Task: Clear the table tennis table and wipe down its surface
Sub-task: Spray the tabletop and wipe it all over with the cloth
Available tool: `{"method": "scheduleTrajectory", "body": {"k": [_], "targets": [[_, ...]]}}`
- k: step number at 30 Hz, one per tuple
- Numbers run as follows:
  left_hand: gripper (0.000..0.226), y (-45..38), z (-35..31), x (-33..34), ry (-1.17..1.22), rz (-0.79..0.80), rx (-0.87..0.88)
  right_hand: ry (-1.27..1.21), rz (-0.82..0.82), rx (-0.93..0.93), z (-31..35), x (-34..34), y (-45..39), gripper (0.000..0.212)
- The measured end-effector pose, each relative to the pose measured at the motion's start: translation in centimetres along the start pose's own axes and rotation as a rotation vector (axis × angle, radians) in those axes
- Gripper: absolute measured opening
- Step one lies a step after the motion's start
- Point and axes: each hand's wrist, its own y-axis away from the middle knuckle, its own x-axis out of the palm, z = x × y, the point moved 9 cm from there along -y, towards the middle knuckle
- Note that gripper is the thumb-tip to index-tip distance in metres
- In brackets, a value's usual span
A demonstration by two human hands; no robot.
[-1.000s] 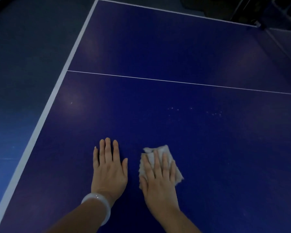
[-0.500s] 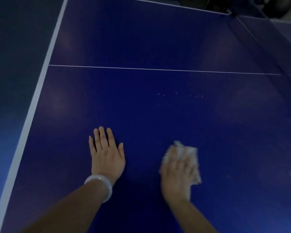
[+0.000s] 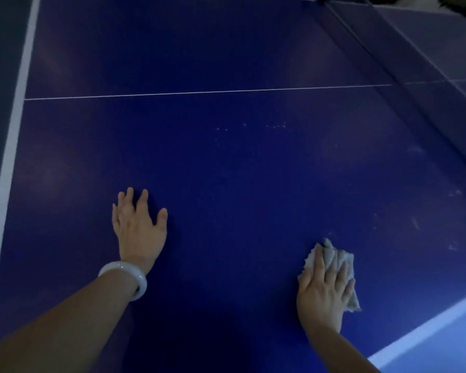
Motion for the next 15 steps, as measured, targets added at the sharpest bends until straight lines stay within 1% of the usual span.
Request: {"method": "scheduleTrajectory", "body": {"k": [2,3,4,6,7,8,9,11,13,15], "targets": [[0.054,0.5,-0.2,-0.6,0.201,-0.008,-0.030,0.023,-0.005,0.000,0.1,-0.2,0.0,0.061],[0.053,1.3,-1.3,-0.5,0.260,0.001,0.001,0.021,-0.012,-0.004,0.1,-0.3,0.1,0.061],[0.053,2.5,-3.2,-0.1,0.259,0.010,0.084,0.010,-0.016,-0.013,0.1,-0.4,0.1,0.060],[0.053,5.5,-7.9,2.1,0.140,0.065,0.299,-0.002,-0.021,-0.033,0.2,-0.5,-0.1,0.060],[0.055,7.1,-10.3,3.6,0.083,0.108,0.369,-0.003,-0.017,-0.039,0.1,-0.4,-0.1,0.060],[0.057,8.4,-12.3,5.2,0.045,0.150,0.401,-0.005,-0.013,-0.045,0.0,-0.3,-0.2,0.060],[0.060,9.5,-13.9,6.8,0.012,0.183,0.393,0.010,-0.011,-0.046,-0.1,-0.2,-0.2,0.059],[0.066,11.4,-16.1,9.7,-0.100,0.234,0.320,0.031,-0.014,-0.047,-0.3,0.0,-0.4,0.059],[0.071,12.5,-16.9,11.5,-0.240,0.234,0.252,0.049,-0.018,-0.061,-0.2,0.1,-0.6,0.061],[0.073,13.0,-17.1,12.1,-0.335,0.197,0.230,0.027,-0.001,-0.103,-0.1,0.3,-0.4,0.062]]}}
